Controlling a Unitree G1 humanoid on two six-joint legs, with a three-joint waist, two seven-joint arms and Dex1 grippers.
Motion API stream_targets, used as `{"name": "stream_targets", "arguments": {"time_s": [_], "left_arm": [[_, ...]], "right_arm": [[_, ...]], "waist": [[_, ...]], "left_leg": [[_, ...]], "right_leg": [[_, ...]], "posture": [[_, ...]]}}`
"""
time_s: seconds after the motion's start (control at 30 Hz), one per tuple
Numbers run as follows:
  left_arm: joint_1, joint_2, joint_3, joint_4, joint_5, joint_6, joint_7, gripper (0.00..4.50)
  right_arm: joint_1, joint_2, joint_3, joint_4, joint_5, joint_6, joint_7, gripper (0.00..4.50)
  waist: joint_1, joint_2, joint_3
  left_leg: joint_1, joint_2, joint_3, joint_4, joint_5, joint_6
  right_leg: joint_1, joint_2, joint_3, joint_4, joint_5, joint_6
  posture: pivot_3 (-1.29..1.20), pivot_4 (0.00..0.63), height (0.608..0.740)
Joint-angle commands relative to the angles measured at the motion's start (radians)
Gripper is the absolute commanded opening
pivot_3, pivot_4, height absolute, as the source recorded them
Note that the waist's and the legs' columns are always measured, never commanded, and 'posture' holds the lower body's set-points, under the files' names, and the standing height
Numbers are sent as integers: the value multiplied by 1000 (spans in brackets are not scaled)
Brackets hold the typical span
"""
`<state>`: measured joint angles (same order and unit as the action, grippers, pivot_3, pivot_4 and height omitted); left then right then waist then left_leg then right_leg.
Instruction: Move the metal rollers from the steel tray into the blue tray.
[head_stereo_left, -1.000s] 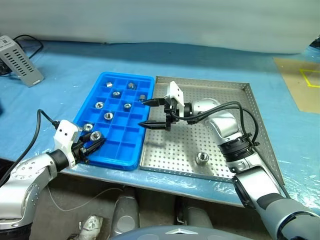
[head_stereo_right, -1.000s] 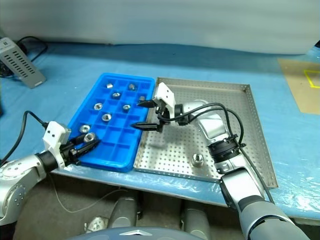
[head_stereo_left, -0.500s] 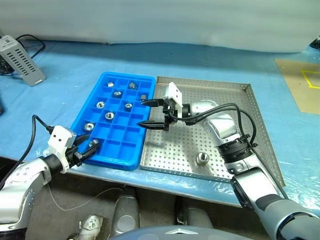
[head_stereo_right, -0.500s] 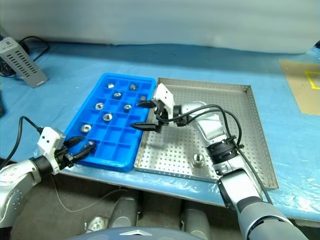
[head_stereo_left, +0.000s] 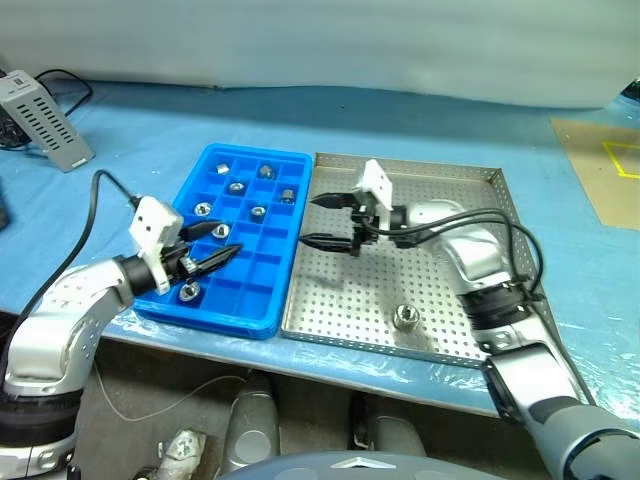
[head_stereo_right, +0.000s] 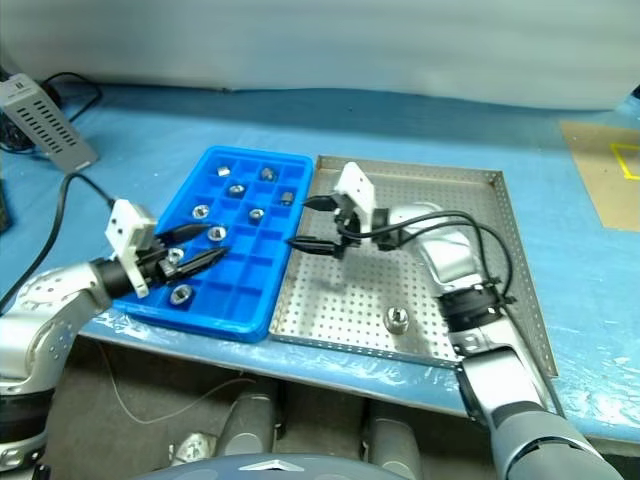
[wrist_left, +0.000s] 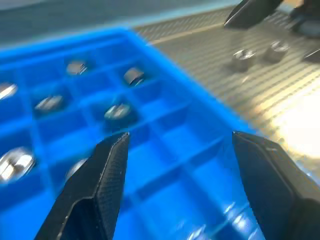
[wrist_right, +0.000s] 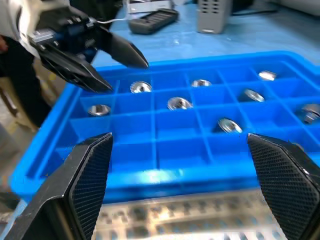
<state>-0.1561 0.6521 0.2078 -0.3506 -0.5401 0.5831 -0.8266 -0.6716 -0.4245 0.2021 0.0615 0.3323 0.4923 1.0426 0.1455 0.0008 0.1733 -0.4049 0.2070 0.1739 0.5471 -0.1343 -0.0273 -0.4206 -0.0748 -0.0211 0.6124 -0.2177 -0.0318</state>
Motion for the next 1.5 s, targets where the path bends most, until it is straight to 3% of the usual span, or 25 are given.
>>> {"name": "stream_targets", "arguments": {"time_s": [0.03, 0.27, 0.43, 0.57, 0.77, 1.07, 1.5], "left_arm": [[-64, 25, -92, 22, -20, -25, -122, 3446], [-269, -54, -366, 258, 153, -146, -230, 3446], [-376, -171, -422, 351, 143, -123, -254, 3446], [-388, -175, -475, 375, 168, -114, -313, 3446], [-430, -154, -493, 456, 209, -158, -388, 3446], [-475, -165, -483, 374, 195, -78, -384, 3446], [-464, -155, -472, 402, 235, -107, -356, 3446]], "right_arm": [[87, -110, -68, -141, 49, 80, 24, 4500], [287, -303, -79, -336, 36, 141, 28, 4500], [335, -300, -91, -392, 32, 174, -53, 4500], [375, -301, -100, -413, 60, 188, -67, 4500], [444, -333, -96, -406, 49, 162, -58, 4500], [474, -332, -63, -360, 9, 111, -58, 4500], [421, -298, 66, -450, -37, 255, -133, 4500]], "waist": [[-2, 0, 0], [-31, 1, -1], [-76, 1, -1], [-102, 1, -1], [-106, 1, -1], [-105, 1, -1], [-105, 1, -1]], "left_leg": [[0, 0, 0, 0, 0, 0], [1, 0, 1, 1, 0, 0], [2, 0, 1, 5, 0, 1], [2, 0, 1, 6, -1, 3], [1, 0, 1, 10, -3, 5], [2, 0, 1, 15, -4, 8], [2, 1, 1, 15, -5, 8]], "right_leg": [[0, 0, 0, 0, 0, 0], [0, 1, 2, 1, 0, 0], [1, 1, 3, 5, 0, 0], [1, 1, 3, 6, 0, 0], [1, 1, 3, 6, 0, 0], [4, -1, 3, 7, 0, 0], [4, 0, 3, 7, 0, 0]], "posture": [[14, 150, 740], [-111, 150, 740], [-180, 150, 740], [-203, 150, 740], [-222, 150, 740], [-219, 150, 740], [-194, 150, 740]]}}
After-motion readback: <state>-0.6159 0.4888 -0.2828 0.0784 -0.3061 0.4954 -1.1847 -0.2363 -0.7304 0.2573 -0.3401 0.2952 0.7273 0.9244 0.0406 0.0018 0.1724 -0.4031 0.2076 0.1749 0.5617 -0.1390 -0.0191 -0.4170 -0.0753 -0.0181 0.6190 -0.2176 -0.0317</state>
